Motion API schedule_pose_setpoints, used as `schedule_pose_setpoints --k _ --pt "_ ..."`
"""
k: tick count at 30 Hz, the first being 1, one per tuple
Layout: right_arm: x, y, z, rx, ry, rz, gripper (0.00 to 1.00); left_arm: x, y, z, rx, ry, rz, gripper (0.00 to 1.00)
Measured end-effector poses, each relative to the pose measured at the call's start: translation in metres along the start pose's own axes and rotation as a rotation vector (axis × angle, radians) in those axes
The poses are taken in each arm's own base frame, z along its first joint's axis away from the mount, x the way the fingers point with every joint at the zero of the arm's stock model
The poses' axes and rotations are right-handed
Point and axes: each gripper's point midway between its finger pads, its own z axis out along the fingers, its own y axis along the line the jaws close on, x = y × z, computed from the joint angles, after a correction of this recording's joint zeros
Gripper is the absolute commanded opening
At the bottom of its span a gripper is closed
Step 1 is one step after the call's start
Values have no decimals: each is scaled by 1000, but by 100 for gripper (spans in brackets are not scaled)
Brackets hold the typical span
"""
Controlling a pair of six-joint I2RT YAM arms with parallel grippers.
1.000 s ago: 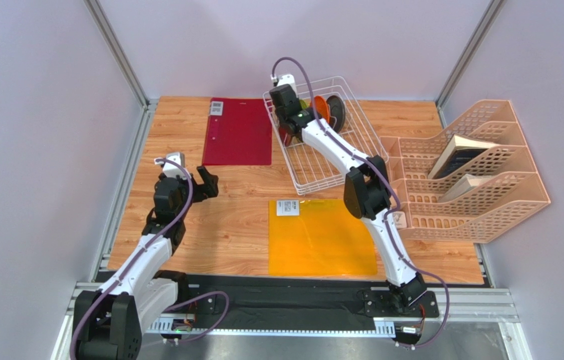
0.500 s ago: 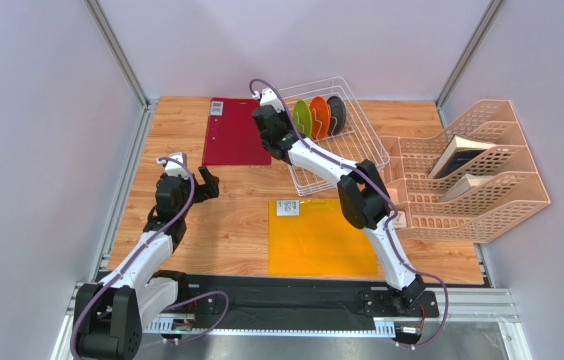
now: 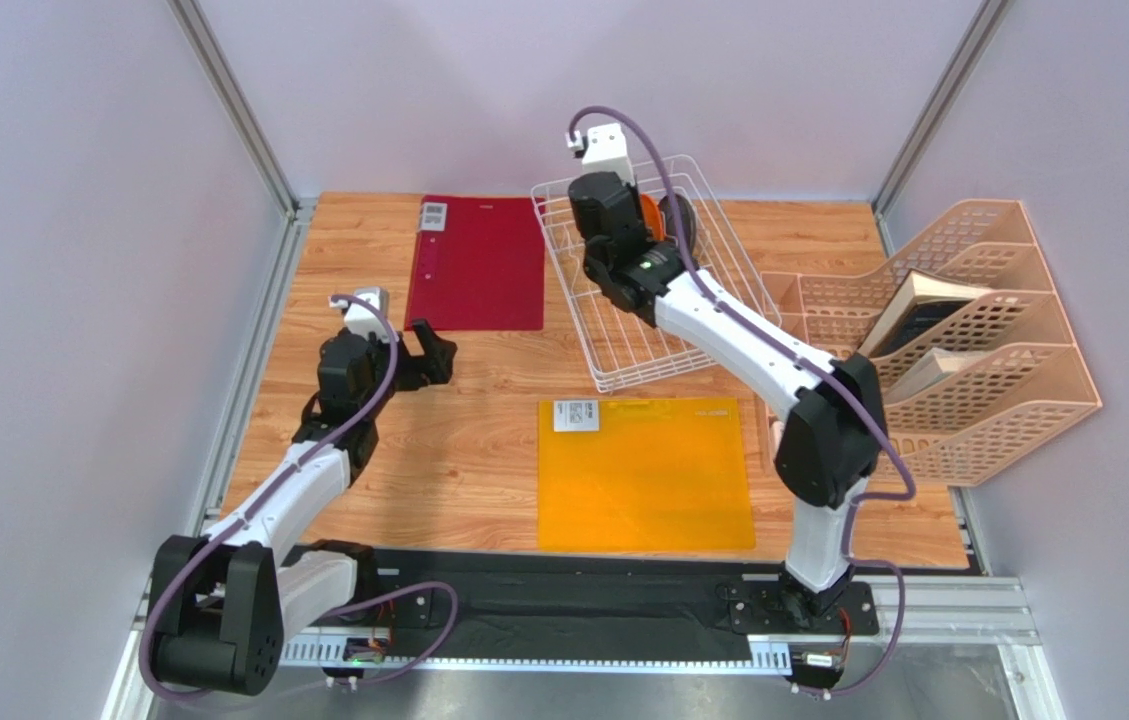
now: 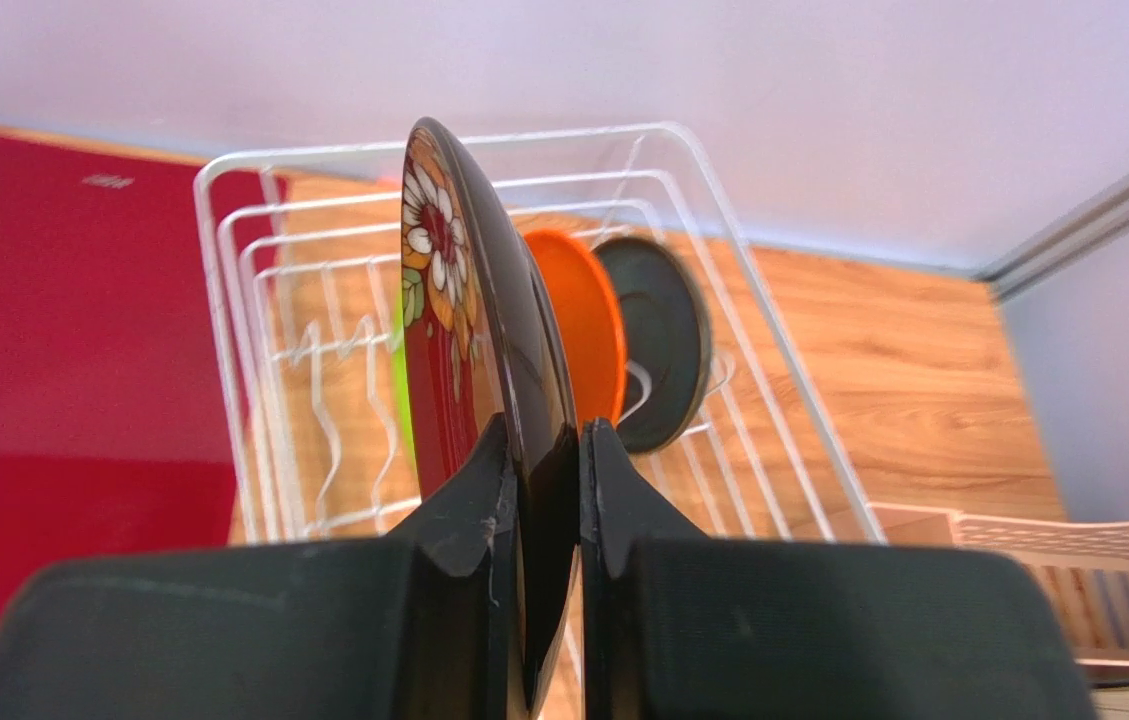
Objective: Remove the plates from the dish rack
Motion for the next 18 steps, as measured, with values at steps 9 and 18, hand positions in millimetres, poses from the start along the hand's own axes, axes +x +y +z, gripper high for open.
schedule_pose_setpoints --k 9,18 --pt "38 -14 -48 -355 127 208 0 -27 -45 20 195 -27 -70 99" --pt "75 23 -80 -682 249 398 0 -26 -84 41 389 -6 -214 99"
